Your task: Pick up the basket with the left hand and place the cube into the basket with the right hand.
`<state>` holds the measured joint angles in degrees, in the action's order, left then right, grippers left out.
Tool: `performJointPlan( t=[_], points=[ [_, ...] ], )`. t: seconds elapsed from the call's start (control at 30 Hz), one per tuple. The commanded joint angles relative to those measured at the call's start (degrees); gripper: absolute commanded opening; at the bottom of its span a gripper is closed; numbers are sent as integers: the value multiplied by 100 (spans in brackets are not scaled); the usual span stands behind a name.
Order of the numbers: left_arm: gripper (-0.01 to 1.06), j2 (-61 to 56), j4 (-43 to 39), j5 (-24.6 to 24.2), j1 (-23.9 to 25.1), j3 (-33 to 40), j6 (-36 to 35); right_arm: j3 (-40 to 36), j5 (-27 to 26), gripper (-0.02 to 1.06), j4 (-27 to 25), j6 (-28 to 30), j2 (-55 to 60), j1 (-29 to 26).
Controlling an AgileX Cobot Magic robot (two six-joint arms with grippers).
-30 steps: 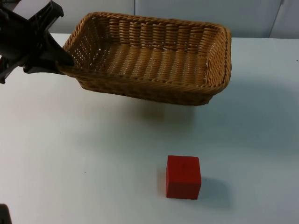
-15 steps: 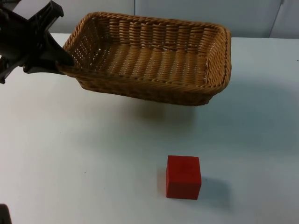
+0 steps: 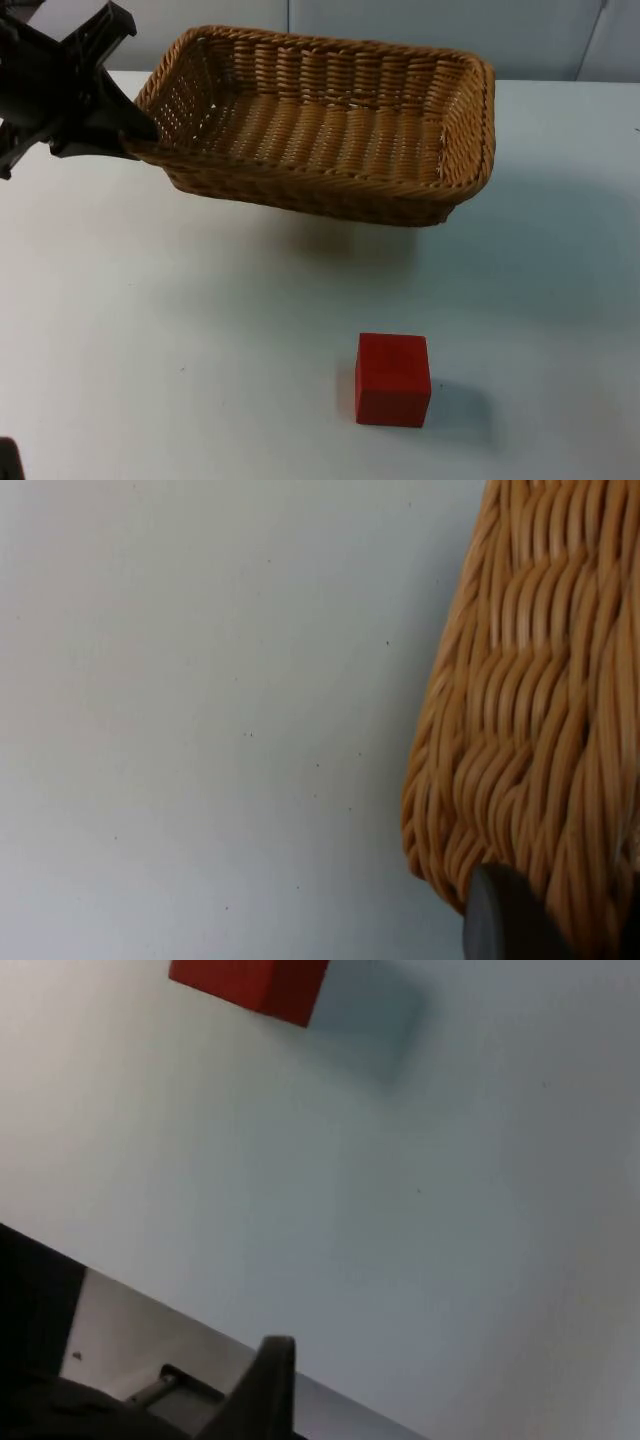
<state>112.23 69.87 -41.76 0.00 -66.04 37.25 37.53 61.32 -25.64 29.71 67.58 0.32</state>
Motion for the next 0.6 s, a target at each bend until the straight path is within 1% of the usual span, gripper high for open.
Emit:
performJointPlan(
  t=[0.0,0.03,0.13,0.17,0.23,0.27,0.3,0.33,0.4,0.47,0.5,0.53,0.57],
  points=[
    [0,-89,172,-144,-10,-8,-21,306,-97,105,763,-600,137,575],
    [0,-89,172,-144,-10,-8,-21,306,-97,105,763,-600,137,575],
    [0,-89,172,-144,-10,-8,-21,825,-162,105,1435,-1370,311,1634],
    [0,-89,172,-144,-10,-8,-21,825,-162,105,1435,-1370,311,1634],
    [0,-89,172,-144,-10,-8,-21,1239,-235,105,1824,-1910,486,2339],
    [0,-89,161,-144,-10,-8,-21,1517,-269,105,2032,-2187,691,2887],
    [0,-89,161,-144,-10,-8,-21,1717,-311,105,2151,-2392,846,3164],
    [0,-89,161,-144,-10,-8,-21,1717,-311,105,2151,-2392,846,3164],
    [0,-89,161,-144,-10,-8,-21,2055,-379,105,2239,-2703,1153,3675],
    [0,-89,161,-144,-10,-8,-21,2373,-393,105,2237,-3017,1513,4024],
    [0,-89,161,-144,-10,-8,-21,2487,-393,105,2237,-3169,1666,4158],
    [0,-89,161,-144,-10,-8,-21,2487,-393,105,2237,-3169,1666,4158],
    [0,-89,161,-144,-10,-8,-21,2606,-404,105,2249,-3295,1852,4251]
  ],
)
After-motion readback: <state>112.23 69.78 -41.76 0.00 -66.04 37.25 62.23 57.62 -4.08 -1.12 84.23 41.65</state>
